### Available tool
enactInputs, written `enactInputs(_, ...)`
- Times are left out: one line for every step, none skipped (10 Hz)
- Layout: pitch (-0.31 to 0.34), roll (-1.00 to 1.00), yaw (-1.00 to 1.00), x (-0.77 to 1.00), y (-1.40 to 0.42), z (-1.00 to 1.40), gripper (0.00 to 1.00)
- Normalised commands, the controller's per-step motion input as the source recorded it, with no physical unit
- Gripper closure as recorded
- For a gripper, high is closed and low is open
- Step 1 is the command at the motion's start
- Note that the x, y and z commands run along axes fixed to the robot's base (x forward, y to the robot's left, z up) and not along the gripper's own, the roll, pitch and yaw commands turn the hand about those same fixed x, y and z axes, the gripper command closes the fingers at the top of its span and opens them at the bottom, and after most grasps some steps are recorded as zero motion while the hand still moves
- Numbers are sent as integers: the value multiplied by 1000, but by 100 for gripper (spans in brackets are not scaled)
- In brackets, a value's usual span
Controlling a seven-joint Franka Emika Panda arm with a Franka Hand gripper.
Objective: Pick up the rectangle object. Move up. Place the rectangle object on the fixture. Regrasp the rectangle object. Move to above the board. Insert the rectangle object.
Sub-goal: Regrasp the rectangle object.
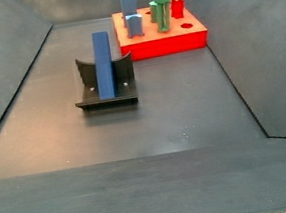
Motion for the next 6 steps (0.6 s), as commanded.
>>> enactInputs(19, 1000, 31, 4, -15, 12, 0)
enactInputs(25, 1000, 33, 3, -16, 10, 0)
enactInputs(31, 1000, 34, 9, -19, 9, 0)
enactInputs(35, 1000, 36, 18, -21, 7, 0)
enactInputs(47, 1000, 40, 29, -24, 3, 0)
enactInputs(61, 1000, 45, 48, -26, -1, 0)
